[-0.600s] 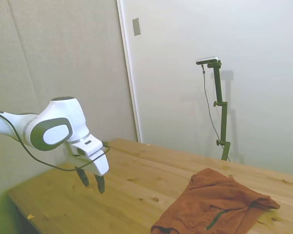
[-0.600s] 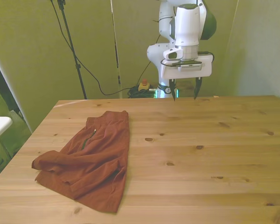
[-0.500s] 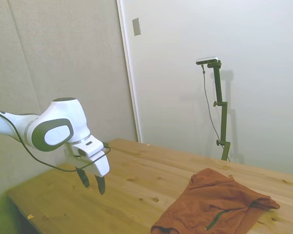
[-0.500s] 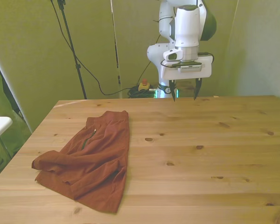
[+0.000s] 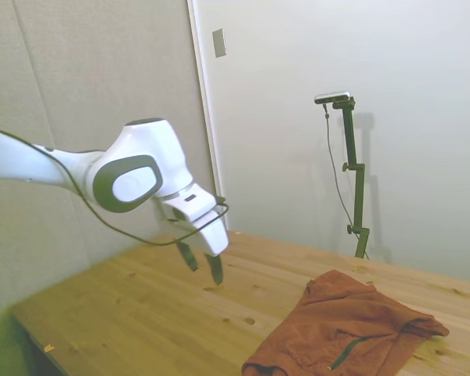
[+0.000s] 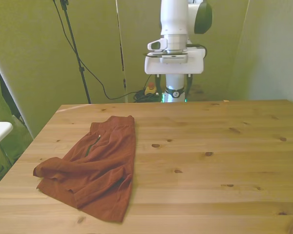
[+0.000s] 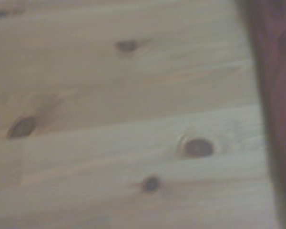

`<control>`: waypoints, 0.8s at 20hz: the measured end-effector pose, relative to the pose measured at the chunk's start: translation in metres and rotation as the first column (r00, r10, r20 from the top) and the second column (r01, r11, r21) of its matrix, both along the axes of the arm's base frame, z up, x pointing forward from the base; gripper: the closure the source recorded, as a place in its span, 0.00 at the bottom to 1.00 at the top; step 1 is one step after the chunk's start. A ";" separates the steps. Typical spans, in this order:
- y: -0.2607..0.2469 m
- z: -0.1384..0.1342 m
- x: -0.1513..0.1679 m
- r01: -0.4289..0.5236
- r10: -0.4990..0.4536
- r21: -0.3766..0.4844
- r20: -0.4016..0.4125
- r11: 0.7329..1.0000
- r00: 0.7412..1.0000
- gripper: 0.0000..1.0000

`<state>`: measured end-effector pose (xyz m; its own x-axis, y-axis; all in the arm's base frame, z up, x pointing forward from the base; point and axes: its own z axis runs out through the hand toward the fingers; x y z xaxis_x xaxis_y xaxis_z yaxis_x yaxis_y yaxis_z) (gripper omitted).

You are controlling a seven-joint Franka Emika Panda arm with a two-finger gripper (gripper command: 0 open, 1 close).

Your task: Unfold the shorts

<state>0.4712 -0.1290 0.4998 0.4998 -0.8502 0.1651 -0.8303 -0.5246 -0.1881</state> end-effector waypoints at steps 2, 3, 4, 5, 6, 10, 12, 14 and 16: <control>-0.046 0.007 0.020 0.068 -0.068 0.002 0.015 0.998 0.998 0.00; -0.066 0.009 0.029 0.094 -0.094 0.002 0.022 0.996 0.995 0.00; -0.085 0.010 0.037 0.117 -0.117 0.003 0.030 0.993 0.993 0.00; -0.103 0.010 0.046 0.139 -0.139 0.004 0.040 0.990 0.990 0.00; -0.119 0.011 0.054 0.155 -0.155 0.009 0.051 0.988 0.987 0.00; -0.188 0.010 0.079 0.239 -0.240 0.022 0.093 0.971 0.966 0.00; -0.225 0.004 0.084 0.290 -0.292 0.030 0.105 0.957 0.951 0.00; -0.257 -0.007 0.089 0.336 -0.339 0.042 0.110 0.941 0.934 0.00; -0.283 -0.020 0.095 0.374 -0.378 0.058 0.106 0.926 0.920 0.00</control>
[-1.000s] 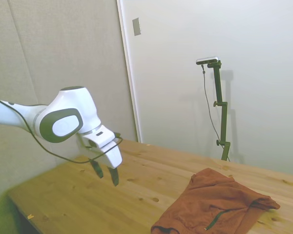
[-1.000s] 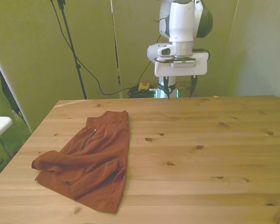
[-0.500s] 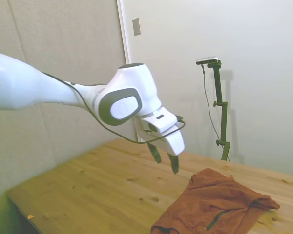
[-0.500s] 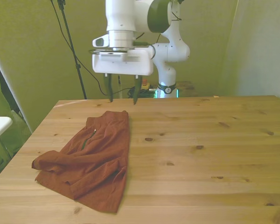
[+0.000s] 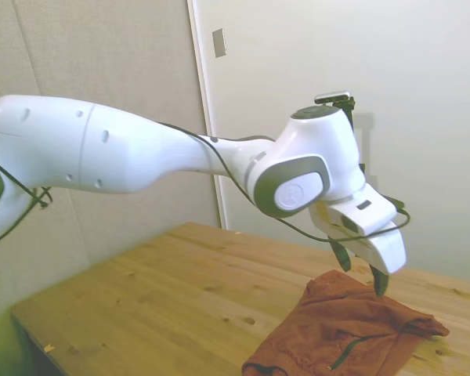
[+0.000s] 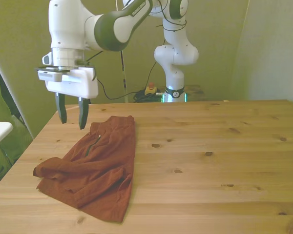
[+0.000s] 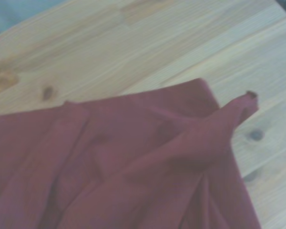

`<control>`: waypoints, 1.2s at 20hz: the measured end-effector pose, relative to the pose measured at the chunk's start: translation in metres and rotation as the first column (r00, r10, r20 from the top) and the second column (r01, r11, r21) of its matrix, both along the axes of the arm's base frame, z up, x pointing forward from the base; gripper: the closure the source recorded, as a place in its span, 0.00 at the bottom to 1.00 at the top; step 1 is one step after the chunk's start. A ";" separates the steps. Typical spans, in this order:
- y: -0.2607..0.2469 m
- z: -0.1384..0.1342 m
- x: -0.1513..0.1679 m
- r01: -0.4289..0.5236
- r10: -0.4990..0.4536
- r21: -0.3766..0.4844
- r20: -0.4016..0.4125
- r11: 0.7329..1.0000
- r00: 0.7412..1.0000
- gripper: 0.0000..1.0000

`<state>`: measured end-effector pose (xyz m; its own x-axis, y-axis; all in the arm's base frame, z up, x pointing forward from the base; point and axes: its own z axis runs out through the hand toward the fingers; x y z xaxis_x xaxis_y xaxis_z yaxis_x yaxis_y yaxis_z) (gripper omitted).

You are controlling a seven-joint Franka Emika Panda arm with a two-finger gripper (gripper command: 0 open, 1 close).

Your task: Unfold the shorts

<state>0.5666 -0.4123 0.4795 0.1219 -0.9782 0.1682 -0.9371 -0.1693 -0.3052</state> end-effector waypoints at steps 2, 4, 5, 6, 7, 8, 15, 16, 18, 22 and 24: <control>-0.022 -0.015 0.008 0.031 -0.031 0.025 -0.002 0.999 1.000 0.00; -0.038 -0.032 0.017 0.053 -0.053 0.050 -0.007 0.997 0.999 0.00; -0.045 -0.040 0.023 0.066 -0.066 0.063 -0.006 0.996 0.998 0.00; -0.049 -0.048 0.028 0.079 -0.079 0.078 -0.006 0.994 0.997 0.00; -0.052 -0.055 0.035 0.093 -0.093 0.097 -0.001 0.991 0.996 0.00; -0.054 -0.061 0.041 0.101 -0.102 0.112 -0.003 0.988 0.995 0.00; -0.061 -0.093 0.073 0.136 -0.135 0.154 -0.019 0.979 0.991 1.00; -0.061 -0.095 0.075 0.136 -0.136 0.165 -0.012 0.977 0.991 1.00; -0.061 -0.098 0.079 0.135 -0.136 0.184 -0.006 0.974 0.991 1.00; -0.062 -0.104 0.083 0.134 -0.136 0.200 -0.003 0.971 0.991 1.00; -0.064 -0.109 0.083 0.135 -0.136 0.204 -0.011 0.970 0.991 1.00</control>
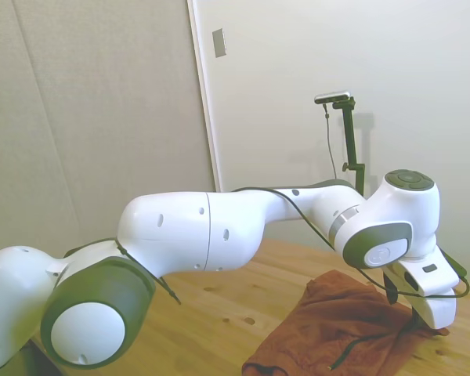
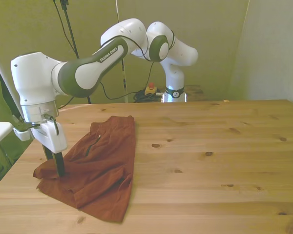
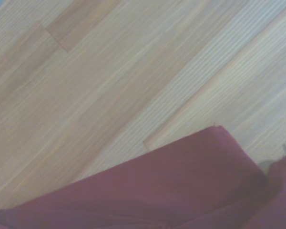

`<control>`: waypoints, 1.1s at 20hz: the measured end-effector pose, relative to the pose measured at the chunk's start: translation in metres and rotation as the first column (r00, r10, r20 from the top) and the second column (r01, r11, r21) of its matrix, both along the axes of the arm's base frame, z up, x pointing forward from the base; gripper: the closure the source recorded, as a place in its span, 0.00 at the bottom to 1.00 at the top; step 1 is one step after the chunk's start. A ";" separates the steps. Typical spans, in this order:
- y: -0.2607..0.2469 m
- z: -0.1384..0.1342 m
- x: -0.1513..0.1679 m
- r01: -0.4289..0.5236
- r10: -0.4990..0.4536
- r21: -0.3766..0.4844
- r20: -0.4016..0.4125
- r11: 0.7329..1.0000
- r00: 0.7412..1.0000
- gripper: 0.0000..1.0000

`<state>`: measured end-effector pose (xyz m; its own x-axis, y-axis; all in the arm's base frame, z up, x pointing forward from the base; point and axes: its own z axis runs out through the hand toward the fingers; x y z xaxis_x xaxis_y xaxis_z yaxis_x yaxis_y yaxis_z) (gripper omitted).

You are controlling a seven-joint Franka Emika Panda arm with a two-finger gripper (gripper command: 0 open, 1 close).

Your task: Unfold the shorts

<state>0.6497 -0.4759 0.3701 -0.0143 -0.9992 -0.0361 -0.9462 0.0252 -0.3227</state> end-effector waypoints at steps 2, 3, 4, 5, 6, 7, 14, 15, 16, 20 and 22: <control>0.000 -0.003 0.000 0.000 0.000 0.002 -0.004 1.000 1.000 1.00; 0.000 -0.004 0.000 0.000 0.000 0.002 -0.004 1.000 1.000 1.00; 0.000 -0.004 0.000 -0.001 0.001 0.002 -0.004 1.000 1.000 1.00; 0.000 -0.003 0.000 -0.001 0.001 0.002 -0.003 1.000 1.000 1.00; 0.000 -0.003 0.000 -0.001 0.001 0.001 -0.003 1.000 1.000 1.00; 0.000 -0.003 0.000 -0.001 0.001 0.001 -0.002 1.000 1.000 1.00; 0.008 0.011 0.006 -0.033 0.033 -0.015 0.013 0.999 0.999 1.00; 0.011 0.017 0.007 -0.045 0.046 -0.022 0.019 0.999 0.999 1.00; 0.015 0.024 0.009 -0.060 0.060 -0.029 0.025 0.998 0.998 1.00; 0.056 0.064 0.021 -0.144 0.147 -0.069 0.040 0.987 0.988 1.00; 0.096 0.091 0.030 -0.201 0.206 -0.110 0.040 0.974 0.978 1.00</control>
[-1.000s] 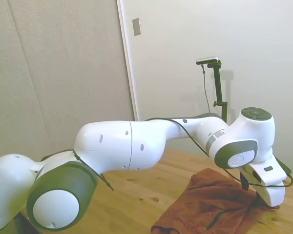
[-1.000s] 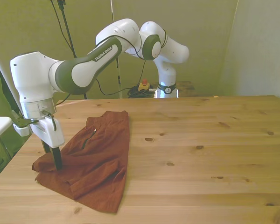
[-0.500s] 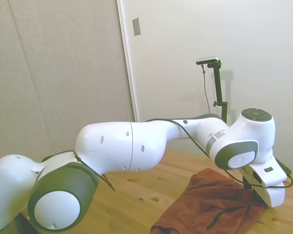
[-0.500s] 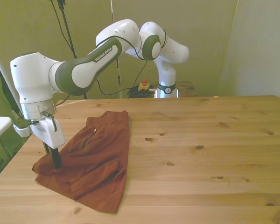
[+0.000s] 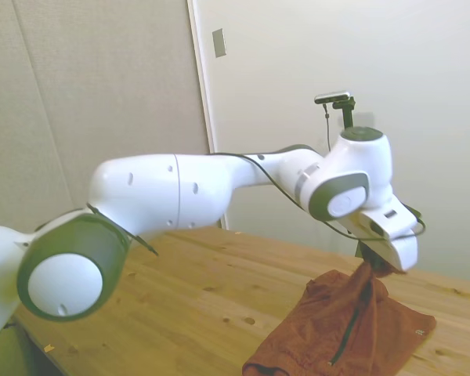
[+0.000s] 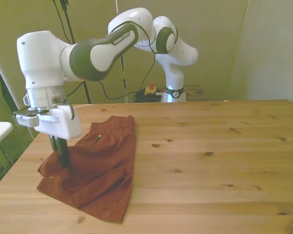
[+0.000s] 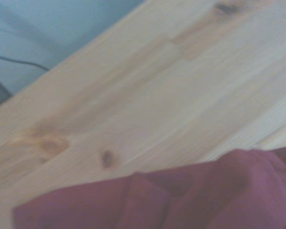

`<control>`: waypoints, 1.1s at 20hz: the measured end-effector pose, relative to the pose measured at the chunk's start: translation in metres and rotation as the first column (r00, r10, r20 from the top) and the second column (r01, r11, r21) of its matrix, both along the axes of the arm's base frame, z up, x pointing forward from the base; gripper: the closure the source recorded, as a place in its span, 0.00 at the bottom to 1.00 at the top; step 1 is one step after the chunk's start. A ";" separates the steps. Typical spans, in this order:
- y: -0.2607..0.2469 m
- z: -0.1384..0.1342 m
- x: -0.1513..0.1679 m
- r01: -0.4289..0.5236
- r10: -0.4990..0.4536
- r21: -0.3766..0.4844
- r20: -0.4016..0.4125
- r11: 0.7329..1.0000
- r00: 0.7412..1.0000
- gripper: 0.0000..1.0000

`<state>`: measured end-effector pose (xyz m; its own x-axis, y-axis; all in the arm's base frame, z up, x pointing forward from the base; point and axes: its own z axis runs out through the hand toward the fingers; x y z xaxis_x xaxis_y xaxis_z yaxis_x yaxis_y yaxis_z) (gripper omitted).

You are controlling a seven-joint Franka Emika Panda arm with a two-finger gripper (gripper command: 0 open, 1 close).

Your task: Unfold the shorts

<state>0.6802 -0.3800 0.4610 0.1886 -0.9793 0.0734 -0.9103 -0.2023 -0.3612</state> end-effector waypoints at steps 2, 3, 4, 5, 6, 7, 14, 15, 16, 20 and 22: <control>0.055 0.027 0.011 -0.075 0.075 -0.053 0.001 0.996 0.997 1.00; 0.086 0.039 0.016 -0.113 0.113 -0.081 -0.002 0.990 0.994 1.00; 0.124 0.049 0.022 -0.158 0.158 -0.115 -0.009 0.981 0.987 1.00; 0.169 0.055 0.027 -0.200 0.199 -0.152 -0.020 0.968 0.980 1.00; 0.206 0.056 0.030 -0.232 0.230 -0.179 -0.035 0.956 0.973 1.00; 0.243 0.053 0.031 -0.261 0.256 -0.204 -0.052 0.944 0.965 1.00; 0.401 -0.036 0.001 -0.372 0.333 -0.282 -0.176 0.885 0.926 0.00; 0.407 -0.042 -0.002 -0.380 0.337 -0.282 -0.188 0.881 0.922 0.00; 0.410 -0.046 -0.005 -0.386 0.341 -0.280 -0.196 0.879 0.919 0.00; 0.420 -0.050 -0.013 -0.405 0.356 -0.270 -0.211 0.874 0.910 0.00; 0.426 -0.048 -0.019 -0.415 0.361 -0.260 -0.230 0.872 0.904 0.00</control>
<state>0.6611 0.0459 0.4129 0.5844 -0.7615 0.2802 -0.7772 -0.6246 -0.0766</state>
